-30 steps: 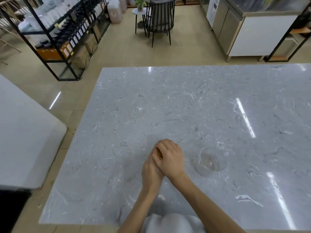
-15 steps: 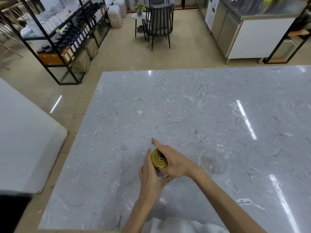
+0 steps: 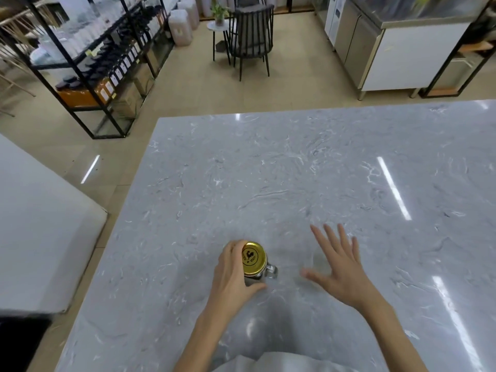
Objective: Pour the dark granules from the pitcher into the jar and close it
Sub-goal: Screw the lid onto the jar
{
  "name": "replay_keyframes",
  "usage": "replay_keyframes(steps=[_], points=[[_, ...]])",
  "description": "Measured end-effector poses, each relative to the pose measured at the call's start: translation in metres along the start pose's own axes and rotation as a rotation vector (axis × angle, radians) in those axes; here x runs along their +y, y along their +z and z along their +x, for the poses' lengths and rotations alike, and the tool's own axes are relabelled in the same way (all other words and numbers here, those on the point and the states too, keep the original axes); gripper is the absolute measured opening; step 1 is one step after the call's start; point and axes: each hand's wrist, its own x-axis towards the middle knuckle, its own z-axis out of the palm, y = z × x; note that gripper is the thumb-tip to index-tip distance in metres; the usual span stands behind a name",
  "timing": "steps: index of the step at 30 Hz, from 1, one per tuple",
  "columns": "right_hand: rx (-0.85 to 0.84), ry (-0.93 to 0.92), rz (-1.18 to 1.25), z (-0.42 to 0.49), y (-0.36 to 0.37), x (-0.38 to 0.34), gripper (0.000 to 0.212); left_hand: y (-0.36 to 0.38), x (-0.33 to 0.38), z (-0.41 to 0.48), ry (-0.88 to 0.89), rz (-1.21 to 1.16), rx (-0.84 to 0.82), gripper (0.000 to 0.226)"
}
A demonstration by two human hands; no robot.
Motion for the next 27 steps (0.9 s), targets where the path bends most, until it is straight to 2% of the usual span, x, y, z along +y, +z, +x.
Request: replay_keyframes(steps=[1,3,5,8,14,22,27], points=[[-0.064,0.031,-0.120,-0.008,-0.001,0.012,0.107,-0.002,0.003,0.001,0.029,0.056,-0.033,0.100],[-0.076,0.044,-0.183,-0.020,0.001,0.025,0.112,-0.002,0.010,0.002,0.093,0.163,-0.059,0.091],[0.041,0.045,-0.121,-0.023,0.004,0.024,0.103,0.001,0.017,0.004,0.093,0.171,-0.039,0.080],[0.235,-0.014,-0.148,-0.009,0.016,0.014,0.085,0.006,0.022,0.014,0.035,0.173,-0.032,0.080],[0.413,-0.008,-0.157,0.072,0.030,0.005,0.070,0.003,0.026,0.084,-0.069,0.251,-0.055,0.088],[0.364,0.042,-0.203,0.202,-0.003,0.020,0.064,-0.024,0.020,0.222,-0.157,0.274,-0.119,0.088],[0.280,0.092,-0.281,0.252,-0.018,0.030,0.065,-0.029,0.014,0.267,-0.162,0.314,-0.146,0.086]])
